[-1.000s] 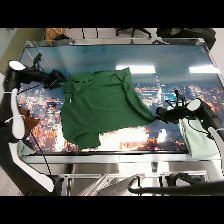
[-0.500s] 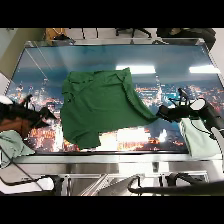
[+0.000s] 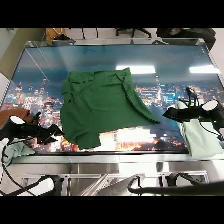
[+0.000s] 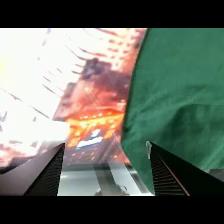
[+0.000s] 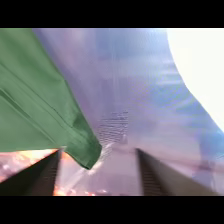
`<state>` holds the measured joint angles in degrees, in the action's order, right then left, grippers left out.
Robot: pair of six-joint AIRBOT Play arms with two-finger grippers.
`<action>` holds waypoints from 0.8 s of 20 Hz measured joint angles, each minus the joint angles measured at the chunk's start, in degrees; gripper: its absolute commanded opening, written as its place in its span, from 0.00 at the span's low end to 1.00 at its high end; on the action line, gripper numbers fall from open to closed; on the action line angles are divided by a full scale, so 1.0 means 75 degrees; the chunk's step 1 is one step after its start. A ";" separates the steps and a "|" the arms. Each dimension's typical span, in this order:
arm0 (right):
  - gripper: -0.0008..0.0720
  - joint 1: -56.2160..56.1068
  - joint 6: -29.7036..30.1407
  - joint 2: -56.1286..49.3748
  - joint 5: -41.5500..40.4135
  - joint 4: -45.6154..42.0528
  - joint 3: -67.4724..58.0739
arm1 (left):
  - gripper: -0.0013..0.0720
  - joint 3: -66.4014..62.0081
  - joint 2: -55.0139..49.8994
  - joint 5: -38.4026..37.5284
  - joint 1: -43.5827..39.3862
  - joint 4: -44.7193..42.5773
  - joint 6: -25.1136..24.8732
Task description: Fold the shirts.
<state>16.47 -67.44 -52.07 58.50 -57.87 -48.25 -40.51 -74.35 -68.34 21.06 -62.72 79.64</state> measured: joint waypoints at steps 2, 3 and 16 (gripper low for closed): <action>0.89 -0.0029 0.0408 -0.0111 0.0271 0.0125 0.0000 | 0.81 -0.0085 0.0020 0.0420 -0.0166 0.0058 -0.0023; 0.89 -0.0099 0.0641 -0.0152 0.0338 0.0184 0.0000 | 0.81 -0.0149 0.0026 0.0638 -0.0256 0.0093 -0.0026; 0.19 -0.0778 0.2162 -0.1215 0.0414 0.0385 -0.0026 | 0.25 -0.0737 -0.0973 0.1399 -0.1157 0.0446 -0.0050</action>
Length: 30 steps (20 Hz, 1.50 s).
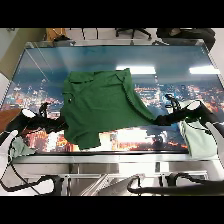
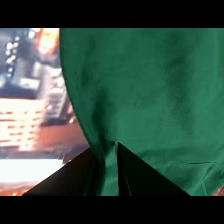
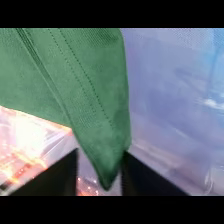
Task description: Fold the shirts.
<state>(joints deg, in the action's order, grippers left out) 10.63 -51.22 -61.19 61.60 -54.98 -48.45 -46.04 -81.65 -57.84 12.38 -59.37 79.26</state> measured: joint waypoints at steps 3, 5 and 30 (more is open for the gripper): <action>0.04 -0.0009 0.0044 -0.0061 -0.0029 0.0020 -0.0102 | 0.04 -0.0318 -0.0096 0.0012 -0.0026 -0.0114 -0.0012; 0.03 -0.0009 0.0047 -0.0079 -0.0029 0.0149 -0.0189 | 0.04 -0.0478 -0.0119 -0.0029 -0.0035 -0.0213 -0.0061; 0.03 0.3660 0.2136 0.2602 -0.0067 0.9133 -0.6892 | 0.04 -0.9084 0.3800 -0.1985 0.4832 0.7213 -0.0402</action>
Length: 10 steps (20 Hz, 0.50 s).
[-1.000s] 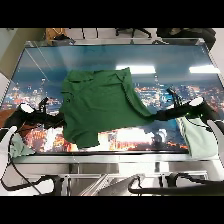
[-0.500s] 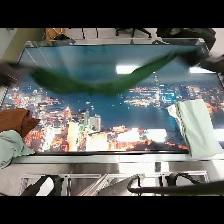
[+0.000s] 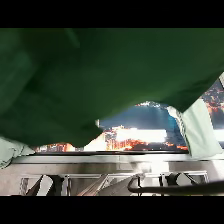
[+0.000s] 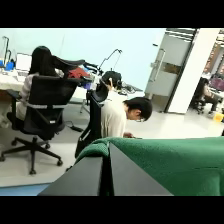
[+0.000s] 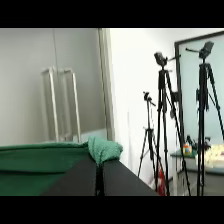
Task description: Fold the shirts.
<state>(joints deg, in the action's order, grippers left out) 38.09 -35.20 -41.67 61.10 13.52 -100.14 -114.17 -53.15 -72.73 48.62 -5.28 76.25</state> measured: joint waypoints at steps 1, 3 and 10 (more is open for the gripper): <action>0.03 -0.0052 -0.0047 -0.0055 0.0239 -0.0163 0.0087 | 0.04 0.0187 -0.0090 -0.0140 -0.0262 -0.0015 -0.0061; 0.03 -0.0530 -0.0143 -0.0271 0.0603 -0.0621 0.0533 | 0.04 0.0734 -0.0353 -0.0361 -0.1183 -0.0460 -0.0309; 0.03 -0.3483 -0.0962 -0.2189 -0.1105 -0.4651 0.3077 | 0.04 0.3308 -0.2273 0.0399 -0.4450 -0.4570 -0.0632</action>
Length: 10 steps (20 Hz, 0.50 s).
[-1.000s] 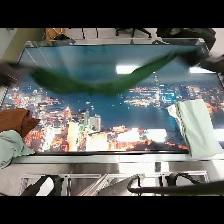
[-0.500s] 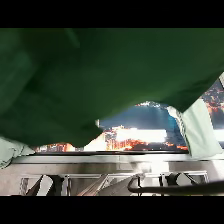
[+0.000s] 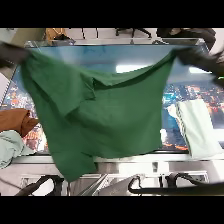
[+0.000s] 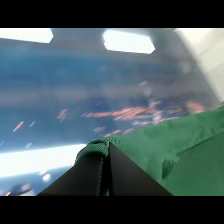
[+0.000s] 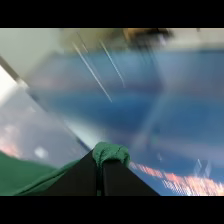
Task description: Fold the shirts.
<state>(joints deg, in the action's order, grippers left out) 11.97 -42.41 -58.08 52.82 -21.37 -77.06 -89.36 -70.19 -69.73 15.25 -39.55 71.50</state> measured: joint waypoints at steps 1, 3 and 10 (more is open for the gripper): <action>0.03 -0.0105 -0.0047 -0.0475 -0.0262 -0.0172 0.0082 | 0.04 0.0265 -0.0405 0.0262 -0.0090 -0.0309 -0.0003; 0.03 -0.0216 -0.0093 -0.1521 -0.0664 -0.0268 -0.0029 | 0.04 0.0522 -0.1422 0.0758 -0.0143 -0.0766 -0.0055; 0.03 -0.0192 -0.0373 -0.3786 -0.0935 -0.0128 -0.1411 | 0.04 -0.0921 -0.4342 0.1102 -0.0160 -0.1247 -0.0122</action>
<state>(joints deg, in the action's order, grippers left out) 10.52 -45.21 -86.48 45.80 -22.33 -87.64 -96.27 -102.76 -61.47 14.04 -48.90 70.59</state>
